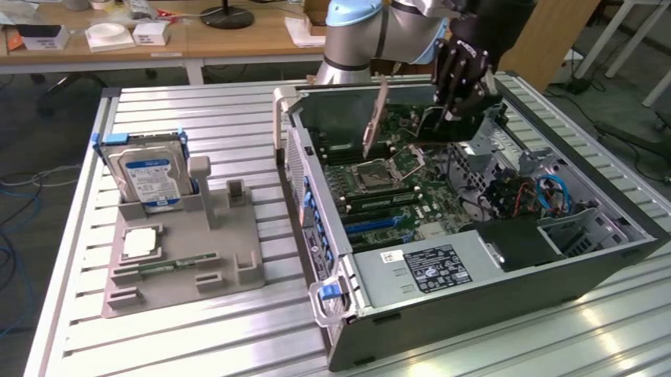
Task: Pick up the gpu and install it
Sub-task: 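Insert the gpu into the slot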
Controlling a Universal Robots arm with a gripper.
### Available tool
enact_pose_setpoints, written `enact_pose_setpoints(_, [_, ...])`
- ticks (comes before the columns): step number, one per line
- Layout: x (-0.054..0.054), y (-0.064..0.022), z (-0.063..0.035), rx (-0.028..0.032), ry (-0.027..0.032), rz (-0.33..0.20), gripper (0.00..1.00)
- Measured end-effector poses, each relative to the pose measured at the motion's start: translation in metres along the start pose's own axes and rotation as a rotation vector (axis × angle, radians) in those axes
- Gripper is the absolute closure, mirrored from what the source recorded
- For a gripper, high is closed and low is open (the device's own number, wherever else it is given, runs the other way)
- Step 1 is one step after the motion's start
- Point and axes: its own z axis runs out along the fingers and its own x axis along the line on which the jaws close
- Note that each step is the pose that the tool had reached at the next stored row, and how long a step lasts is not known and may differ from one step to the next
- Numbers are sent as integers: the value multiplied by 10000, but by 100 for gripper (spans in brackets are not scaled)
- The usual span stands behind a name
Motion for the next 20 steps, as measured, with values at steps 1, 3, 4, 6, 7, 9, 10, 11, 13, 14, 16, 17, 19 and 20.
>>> enact_pose_setpoints(1, [0, 0, 2, -3, 8, -179, 73])
enact_pose_setpoints(3, [0, 0, 6, -10, 25, -527, 73])
enact_pose_setpoints(4, [0, 0, 7, -10, 34, -680, 73])
enact_pose_setpoints(6, [1, -1, 9, -7, 48, -974, 73])
enact_pose_setpoints(7, [2, -1, 11, -8, 54, -1094, 73])
enact_pose_setpoints(9, [8, -1, 18, -10, 60, -1240, 73])
enact_pose_setpoints(10, [14, -2, 27, -10, 61, -1282, 73])
enact_pose_setpoints(11, [19, -3, 37, -11, 64, -1320, 73])
enact_pose_setpoints(13, [33, -5, 59, -13, 69, -1407, 73])
enact_pose_setpoints(14, [35, -5, 63, -6, 72, -1473, 73])
enact_pose_setpoints(16, [36, -5, 62, 0, 77, -1539, 73])
enact_pose_setpoints(17, [36, -6, 63, 0, 77, -1539, 73])
enact_pose_setpoints(19, [35, -5, 64, 1, 67, -1539, 73])
enact_pose_setpoints(20, [35, -5, 64, 1, 68, -1539, 73])
